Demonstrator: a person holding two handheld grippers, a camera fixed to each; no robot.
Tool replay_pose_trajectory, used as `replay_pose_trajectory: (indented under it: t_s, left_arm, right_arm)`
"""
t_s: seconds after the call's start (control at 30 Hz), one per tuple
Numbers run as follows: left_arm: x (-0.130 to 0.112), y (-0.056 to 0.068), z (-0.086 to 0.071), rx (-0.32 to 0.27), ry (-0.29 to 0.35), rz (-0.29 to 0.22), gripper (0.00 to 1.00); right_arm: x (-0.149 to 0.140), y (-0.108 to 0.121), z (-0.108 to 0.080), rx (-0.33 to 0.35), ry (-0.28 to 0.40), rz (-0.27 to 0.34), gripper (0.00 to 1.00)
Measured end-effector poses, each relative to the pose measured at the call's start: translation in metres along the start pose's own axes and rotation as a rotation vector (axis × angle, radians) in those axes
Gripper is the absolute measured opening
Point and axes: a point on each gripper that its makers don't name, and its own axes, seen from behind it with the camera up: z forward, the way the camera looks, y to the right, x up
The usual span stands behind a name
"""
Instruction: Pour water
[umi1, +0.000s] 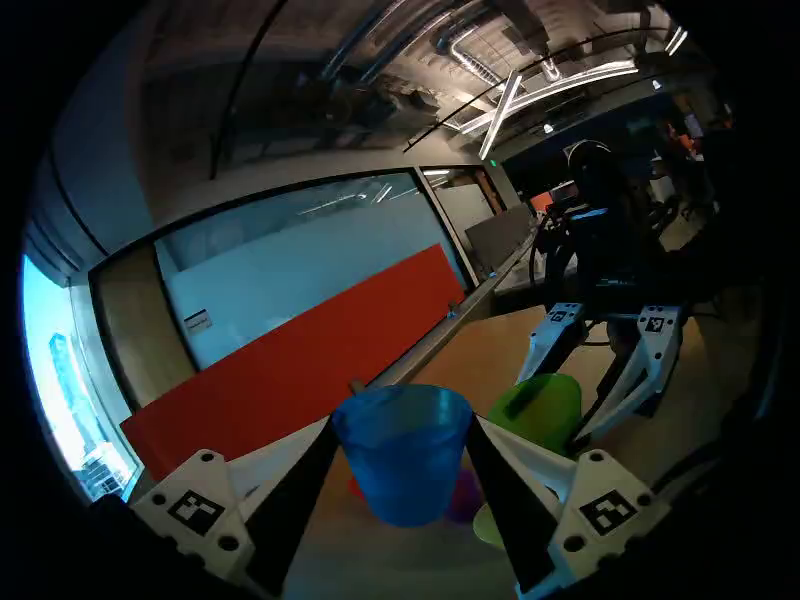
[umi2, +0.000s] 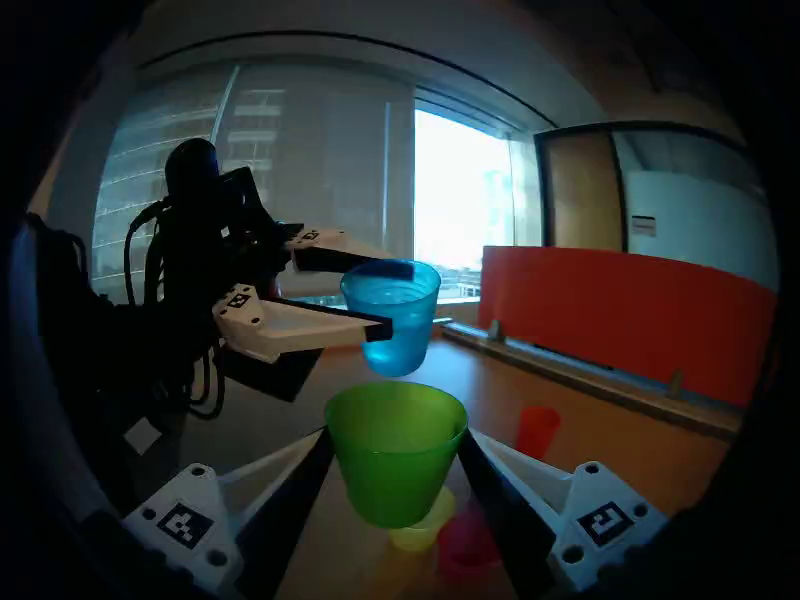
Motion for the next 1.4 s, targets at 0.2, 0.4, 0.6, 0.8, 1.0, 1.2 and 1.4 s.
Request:
replay_pose_trajectory:
  t_s: [0.2, 0.4, 0.6, 0.8, 1.0, 1.2, 1.4]
  left_arm:
    - [0.006, 0.001, 0.001, -0.004, 0.001, 0.062, 0.87]
    - [0.012, 0.008, 0.003, -0.018, 0.008, 0.121, 0.87]
    - [0.018, 0.011, 0.004, -0.03, 0.024, 0.15, 0.87]
    - [0.02, 0.011, 0.006, -0.035, 0.031, 0.172, 0.87]
    - [0.018, 0.01, 0.007, -0.035, 0.031, 0.208, 0.88]
    - [0.014, 0.013, 0.01, -0.04, 0.019, 0.247, 0.87]
    - [0.014, 0.016, 0.013, -0.048, 0.016, 0.295, 0.87]
  right_arm:
    - [-0.001, -0.003, 0.0, 0.01, 0.0, 0.001, 0.91]
    - [-0.002, -0.003, 0.0, 0.018, 0.0, 0.003, 0.91]
    - [-0.003, -0.002, 0.0, 0.027, 0.002, 0.012, 0.91]
    - [-0.003, 0.001, 0.0, 0.028, 0.002, 0.014, 0.91]
    - [-0.004, 0.003, 0.001, 0.031, 0.0, 0.014, 0.91]
    - [-0.005, 0.003, 0.002, 0.038, -0.003, 0.015, 0.91]
    - [-0.005, 0.005, 0.003, 0.037, -0.006, 0.014, 0.91]
